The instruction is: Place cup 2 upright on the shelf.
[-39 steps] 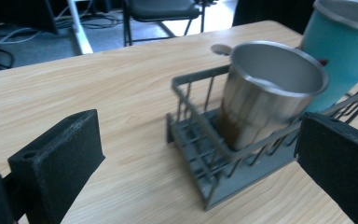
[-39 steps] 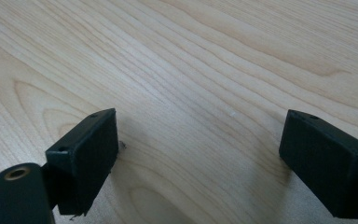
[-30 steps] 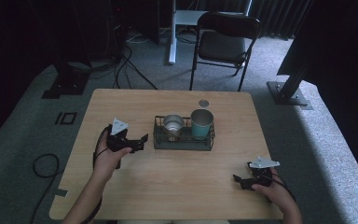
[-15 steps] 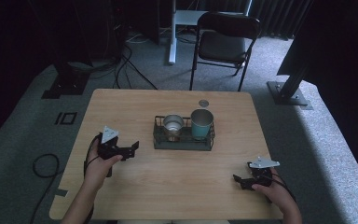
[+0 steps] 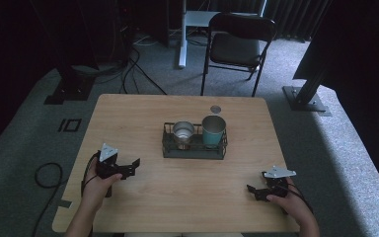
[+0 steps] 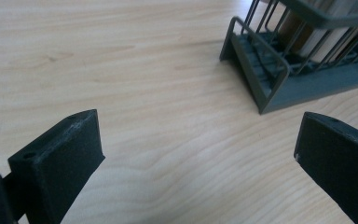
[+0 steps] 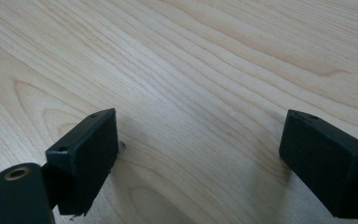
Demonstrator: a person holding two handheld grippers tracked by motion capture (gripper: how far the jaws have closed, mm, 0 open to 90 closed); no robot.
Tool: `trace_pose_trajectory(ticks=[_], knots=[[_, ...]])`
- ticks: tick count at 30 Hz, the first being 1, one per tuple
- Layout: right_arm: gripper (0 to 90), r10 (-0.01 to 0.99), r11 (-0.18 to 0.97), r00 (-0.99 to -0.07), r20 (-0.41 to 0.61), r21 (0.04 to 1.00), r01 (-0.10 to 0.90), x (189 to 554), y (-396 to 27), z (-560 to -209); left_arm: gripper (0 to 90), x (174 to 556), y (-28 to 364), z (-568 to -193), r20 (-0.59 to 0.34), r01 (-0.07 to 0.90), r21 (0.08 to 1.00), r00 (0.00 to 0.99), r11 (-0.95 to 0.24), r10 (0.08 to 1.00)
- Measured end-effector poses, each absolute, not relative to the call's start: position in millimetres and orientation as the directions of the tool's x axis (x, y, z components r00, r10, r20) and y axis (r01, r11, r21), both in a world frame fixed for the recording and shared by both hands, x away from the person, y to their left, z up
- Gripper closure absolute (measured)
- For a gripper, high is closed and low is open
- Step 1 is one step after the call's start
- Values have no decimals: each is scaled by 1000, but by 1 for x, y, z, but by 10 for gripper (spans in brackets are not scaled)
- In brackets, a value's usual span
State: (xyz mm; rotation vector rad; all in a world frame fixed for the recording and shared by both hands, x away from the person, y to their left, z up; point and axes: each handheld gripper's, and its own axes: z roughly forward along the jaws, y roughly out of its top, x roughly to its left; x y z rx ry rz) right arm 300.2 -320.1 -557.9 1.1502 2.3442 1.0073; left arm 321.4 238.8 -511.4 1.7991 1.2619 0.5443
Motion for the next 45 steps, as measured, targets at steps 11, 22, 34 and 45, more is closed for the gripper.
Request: trace_pose_trajectory(ticks=[11,22,34,45], knots=[[114,789,421,-614,5,724,547,300,-320,-558,16,312,252,-528,-113,577,807,366,-129,924],[113,789,421,-614,5,724,546,300,-320,-558,16,306,263,-536,-98,599,786,368,-155,924],[113,789,421,-614,5,724,546,300,-320,-558,16,298,285,-540,-100,616,777,327,-132,940],[113,789,420,-614,5,724,546,300,-320,-558,16,293,294,-545,-107,642,760,281,-104,954]])
